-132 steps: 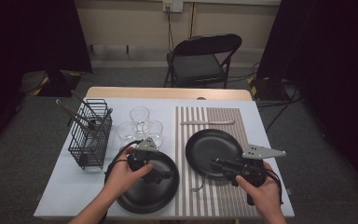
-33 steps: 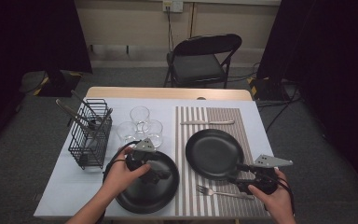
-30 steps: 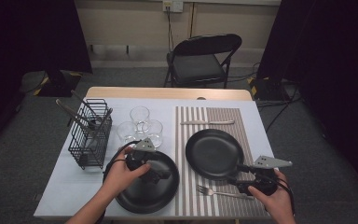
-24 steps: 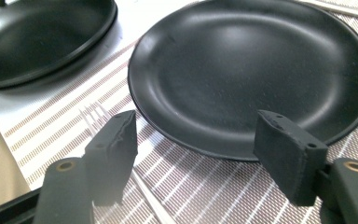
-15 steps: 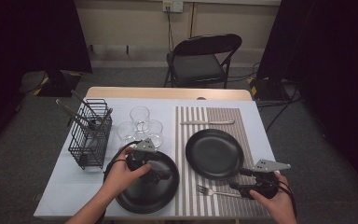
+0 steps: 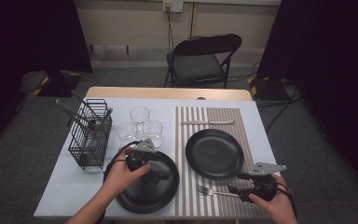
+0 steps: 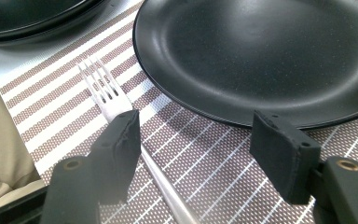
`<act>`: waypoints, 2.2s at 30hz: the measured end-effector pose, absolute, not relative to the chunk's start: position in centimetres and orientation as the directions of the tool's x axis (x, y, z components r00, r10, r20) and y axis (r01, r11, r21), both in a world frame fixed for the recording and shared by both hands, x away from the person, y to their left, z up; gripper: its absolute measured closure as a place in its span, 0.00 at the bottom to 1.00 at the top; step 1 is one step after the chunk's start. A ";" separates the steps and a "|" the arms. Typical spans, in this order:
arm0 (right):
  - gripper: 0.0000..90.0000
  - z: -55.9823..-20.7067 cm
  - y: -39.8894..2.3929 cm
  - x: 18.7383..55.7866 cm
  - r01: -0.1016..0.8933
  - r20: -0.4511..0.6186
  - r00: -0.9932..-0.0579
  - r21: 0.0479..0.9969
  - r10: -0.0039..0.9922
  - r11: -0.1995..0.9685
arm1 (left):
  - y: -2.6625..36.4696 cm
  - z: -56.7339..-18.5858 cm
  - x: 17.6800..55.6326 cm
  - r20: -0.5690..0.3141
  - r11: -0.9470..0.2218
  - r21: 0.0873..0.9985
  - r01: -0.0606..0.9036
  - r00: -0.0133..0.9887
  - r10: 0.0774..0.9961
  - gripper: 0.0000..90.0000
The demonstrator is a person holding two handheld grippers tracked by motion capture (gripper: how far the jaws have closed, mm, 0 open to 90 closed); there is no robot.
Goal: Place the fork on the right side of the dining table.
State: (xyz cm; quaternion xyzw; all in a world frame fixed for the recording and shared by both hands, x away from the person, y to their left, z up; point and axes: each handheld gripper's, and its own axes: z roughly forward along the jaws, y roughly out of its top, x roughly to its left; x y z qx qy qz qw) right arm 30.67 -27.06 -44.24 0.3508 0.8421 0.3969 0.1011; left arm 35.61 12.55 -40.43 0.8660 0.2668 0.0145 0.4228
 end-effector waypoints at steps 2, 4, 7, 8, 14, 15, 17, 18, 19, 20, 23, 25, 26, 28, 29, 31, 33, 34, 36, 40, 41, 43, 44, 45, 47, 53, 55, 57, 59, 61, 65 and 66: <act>0.36 -44.2 -27.1 30.7 0.512 0.110 -0.732 0.740 0.672 0.436 | 12.6 -40.4 35.6 -0.200 -0.497 0.744 0.448 0.858 0.474 0.19; 0.36 -44.1 -27.0 30.6 0.512 0.110 -0.732 0.739 0.672 0.437 | 12.6 -40.4 35.7 -0.201 -0.493 0.746 0.448 0.857 0.475 0.19; 0.36 -44.0 -27.0 30.7 0.509 0.109 -0.733 0.743 0.671 0.435 | 12.6 -40.4 35.6 -0.200 -0.494 0.745 0.449 0.856 0.476 0.19; 0.36 -43.7 -27.1 30.7 0.507 0.103 -0.731 0.744 0.675 0.435 | 12.7 -40.3 35.6 -0.199 -0.495 0.745 0.447 0.857 0.475 0.19; 0.35 -43.5 -26.7 30.9 0.510 0.108 -0.734 0.740 0.671 0.439 | 12.7 -40.1 35.6 -0.198 -0.491 0.749 0.445 0.857 0.475 0.19; 0.35 -43.4 -26.5 30.9 0.509 0.104 -0.735 0.737 0.670 0.445 | 12.7 -40.1 35.6 -0.200 -0.488 0.751 0.446 0.857 0.475 0.19; 0.35 -43.3 -26.3 31.0 0.509 0.104 -0.738 0.734 0.666 0.449 | 12.8 -40.0 35.6 -0.199 -0.485 0.755 0.442 0.858 0.473 0.19; 0.35 -43.2 -26.2 30.9 0.511 0.103 -0.741 0.727 0.664 0.458 | 12.9 -39.9 35.5 -0.199 -0.484 0.754 0.445 0.856 0.476 0.19; 0.35 -43.2 -26.2 30.9 0.511 0.103 -0.741 0.727 0.664 0.458 | 12.9 -39.9 35.5 -0.199 -0.484 0.754 0.445 0.856 0.476 0.19; 0.34 -43.3 -26.3 30.9 0.512 0.094 -0.742 0.717 0.663 0.472 | 13.0 -39.8 35.6 -0.201 -0.479 0.757 0.444 0.856 0.476 0.19; 0.34 -43.5 -26.5 30.7 0.517 0.088 -0.738 0.711 0.669 0.477 | 13.2 -39.8 35.6 -0.202 -0.476 0.759 0.445 0.855 0.478 0.19; 0.34 -43.8 -26.7 30.6 0.529 0.097 -0.732 0.705 0.675 0.473 | 13.2 -39.8 35.5 -0.201 -0.477 0.758 0.445 0.855 0.478 0.19; 0.34 -44.1 -26.8 30.4 0.530 0.094 -0.734 0.699 0.673 0.481 | 13.2 -39.8 35.5 -0.201 -0.474 0.759 0.446 0.853 0.481 0.19; 0.34 -44.2 -26.9 30.3 0.529 0.091 -0.734 0.698 0.673 0.482 | 13.3 -39.8 35.5 -0.198 -0.480 0.755 0.448 0.853 0.484 0.19; 0.34 -44.3 -26.9 30.1 0.529 0.088 -0.736 0.694 0.672 0.488 | 13.2 -39.8 35.5 -0.200 -0.479 0.755 0.448 0.853 0.483 0.19; 0.34 -44.7 -27.2 29.8 0.531 0.089 -0.736 0.692 0.671 0.490 | 13.2 -39.9 35.6 -0.201 -0.481 0.753 0.449 0.853 0.482 0.19; 0.34 -44.7 -27.3 29.7 0.532 0.085 -0.732 0.690 0.676 0.490 | 13.1 -40.0 35.6 -0.203 -0.482 0.751 0.452 0.852 0.482 0.19; 0.33 -45.1 -27.6 29.7 0.546 0.097 -0.723 0.687 0.684 0.479 | 13.1 -40.1 35.6 -0.205 -0.482 0.751 0.451 0.853 0.480 0.19; 0.33 -45.5 -27.8 29.5 0.555 0.112 -0.713 0.693 0.692 0.460 | 13.0 -40.1 35.6 -0.207 -0.480 0.752 0.452 0.853 0.479 0.19; 0.32 -46.1 -28.1 29.3 0.566 0.122 -0.705 0.689 0.698 0.451 | 13.0 -40.2 35.6 -0.204 -0.487 0.747 0.453 0.853 0.481 0.19; 0.32 -46.3 -28.3 29.2 0.566 0.116 -0.705 0.685 0.700 0.457 | 13.0 -40.2 35.6 -0.207 -0.489 0.744 0.455 0.853 0.479 0.19; 0.32 -46.3 -28.5 29.1 0.562 0.110 -0.702 0.692 0.703 0.453 | 13.0 -40.3 35.6 -0.203 -0.488 0.746 0.453 0.853 0.481 0.19; 0.31 -46.3 -28.5 29.1 0.560 0.106 -0.699 0.695 0.707 0.450 | 13.0 -40.3 35.6 -0.204 -0.492 0.743 0.454 0.853 0.480 0.19; 0.31 -46.3 -28.5 29.1 0.560 0.106 -0.699 0.695 0.707 0.450 | 13.0 -40.3 35.6 -0.204 -0.492 0.743 0.454 0.853 0.480 0.19; 0.31 -46.4 -28.6 29.1 0.557 0.094 -0.698 0.694 0.710 0.455 | 13.0 -40.3 35.6 -0.199 -0.495 0.744 0.448 0.857 0.476 0.19; 0.32 -46.6 -28.5 29.0 0.546 0.074 -0.706 0.690 0.704 0.475 | 12.9 -40.4 35.6 -0.205 -0.490 0.745 0.452 0.855 0.476 0.19; 0.33 -46.6 -28.6 29.0 0.546 0.062 -0.699 0.689 0.712 0.476 | 12.9 -40.3 35.6 -0.202 -0.491 0.745 0.451 0.855 0.477 0.19; 0.33 -46.6 -28.6 29.0 0.540 0.049 -0.699 0.690 0.713 0.482 | 13.0 -40.3 35.6 -0.197 -0.498 0.743 0.448 0.857 0.477 0.19; 0.33 -46.7 -28.5 29.0 0.532 0.033 -0.704 0.687 0.710 0.495 | 13.0 -40.3 35.6 -0.195 -0.500 0.740 0.449 0.856 0.479 0.19; 0.35 -46.7 -28.5 29.0 0.522 0.015 -0.708 0.684 0.706 0.509 | 13.0 -40.3 35.6 -0.199 -0.496 0.742 0.451 0.855 0.480 0.19; 0.35 -46.7 -28.5 29.0 0.522 0.014 -0.707 0.685 0.707 0.508 | 12.9 -40.3 35.6 -0.200 -0.496 0.741 0.452 0.854 0.480 0.19; 0.35 -46.7 -28.6 29.0 0.521 0.019 -0.709 0.687 0.705 0.506 | 12.9 -40.3 35.5 -0.200 -0.496 0.741 0.453 0.854 0.481 0.19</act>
